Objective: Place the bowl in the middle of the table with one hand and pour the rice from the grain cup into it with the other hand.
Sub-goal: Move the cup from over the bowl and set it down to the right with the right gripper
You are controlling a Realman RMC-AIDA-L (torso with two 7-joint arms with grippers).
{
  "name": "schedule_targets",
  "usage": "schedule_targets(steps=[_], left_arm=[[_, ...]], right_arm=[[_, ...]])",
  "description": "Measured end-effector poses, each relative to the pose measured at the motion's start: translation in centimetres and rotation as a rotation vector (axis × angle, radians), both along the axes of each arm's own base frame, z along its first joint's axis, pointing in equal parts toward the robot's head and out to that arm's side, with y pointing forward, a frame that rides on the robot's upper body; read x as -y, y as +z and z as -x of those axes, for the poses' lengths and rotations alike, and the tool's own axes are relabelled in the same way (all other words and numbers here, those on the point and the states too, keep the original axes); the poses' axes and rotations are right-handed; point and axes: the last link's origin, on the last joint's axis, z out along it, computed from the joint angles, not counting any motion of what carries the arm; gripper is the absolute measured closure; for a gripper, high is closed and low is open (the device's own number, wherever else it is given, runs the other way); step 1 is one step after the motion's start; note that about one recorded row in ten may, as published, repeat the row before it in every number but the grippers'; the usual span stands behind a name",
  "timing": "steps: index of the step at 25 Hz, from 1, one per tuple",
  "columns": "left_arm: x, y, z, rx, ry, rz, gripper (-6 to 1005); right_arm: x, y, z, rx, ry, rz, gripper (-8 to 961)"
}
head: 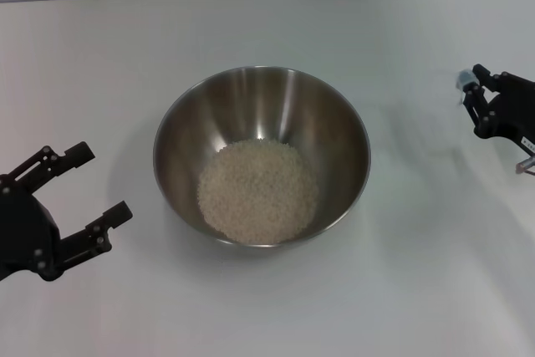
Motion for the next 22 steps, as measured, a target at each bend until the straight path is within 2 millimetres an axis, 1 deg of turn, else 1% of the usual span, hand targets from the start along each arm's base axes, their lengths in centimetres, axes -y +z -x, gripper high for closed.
schedule_targets(steps=[1,12,22], left_arm=[[0.0,0.0,0.0,0.000,0.000,0.000,184],[0.1,0.2,0.0,-0.001,-0.004,-0.003,185],[0.2,0.2,0.0,0.001,-0.006,-0.003,185]], right_arm=[[0.0,-0.1,0.0,-0.001,-0.002,0.002,841],[0.6,-0.2,-0.5,-0.004,-0.020,0.005,692],[1.8,-0.3,-1.5,-0.006,-0.054,0.008,689]])
